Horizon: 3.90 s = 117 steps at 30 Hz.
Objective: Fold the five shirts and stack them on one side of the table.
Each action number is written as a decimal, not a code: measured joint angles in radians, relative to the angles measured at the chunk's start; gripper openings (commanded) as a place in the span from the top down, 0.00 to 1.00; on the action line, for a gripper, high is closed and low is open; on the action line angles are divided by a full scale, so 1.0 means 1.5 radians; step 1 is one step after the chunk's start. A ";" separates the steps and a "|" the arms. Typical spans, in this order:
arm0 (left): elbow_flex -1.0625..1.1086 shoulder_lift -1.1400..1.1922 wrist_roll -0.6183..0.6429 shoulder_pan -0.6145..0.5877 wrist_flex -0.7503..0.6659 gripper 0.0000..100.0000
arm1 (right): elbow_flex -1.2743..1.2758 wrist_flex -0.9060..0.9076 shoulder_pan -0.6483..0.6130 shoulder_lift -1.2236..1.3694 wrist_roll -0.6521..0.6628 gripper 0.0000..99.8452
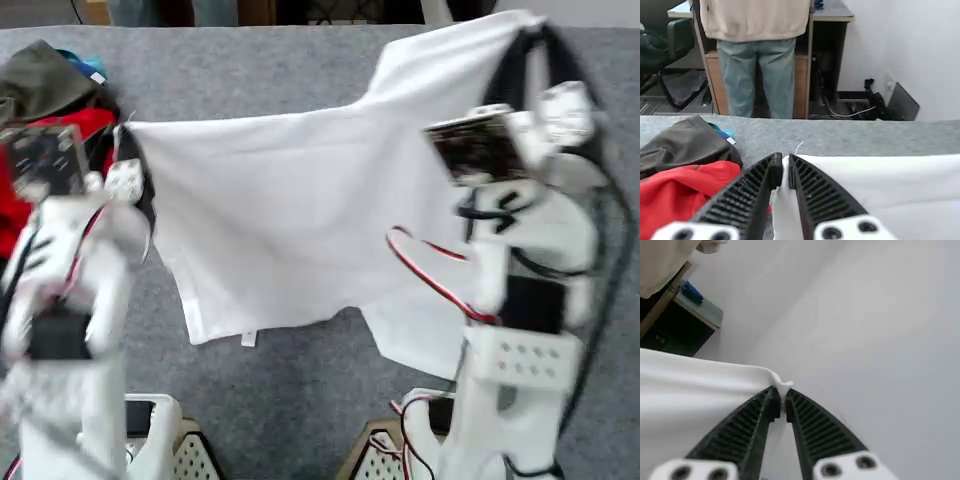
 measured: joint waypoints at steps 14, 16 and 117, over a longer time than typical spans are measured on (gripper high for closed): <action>-0.126 0.440 0.000 -0.006 -0.317 0.97 | -0.101 -0.240 -0.024 0.400 -0.034 0.99; -0.181 0.505 0.000 -0.006 -0.317 0.97 | -0.155 -0.240 -0.024 0.459 -0.040 0.99; 0.117 0.507 -0.132 0.110 0.181 0.97 | 0.336 0.596 0.221 0.011 0.140 0.99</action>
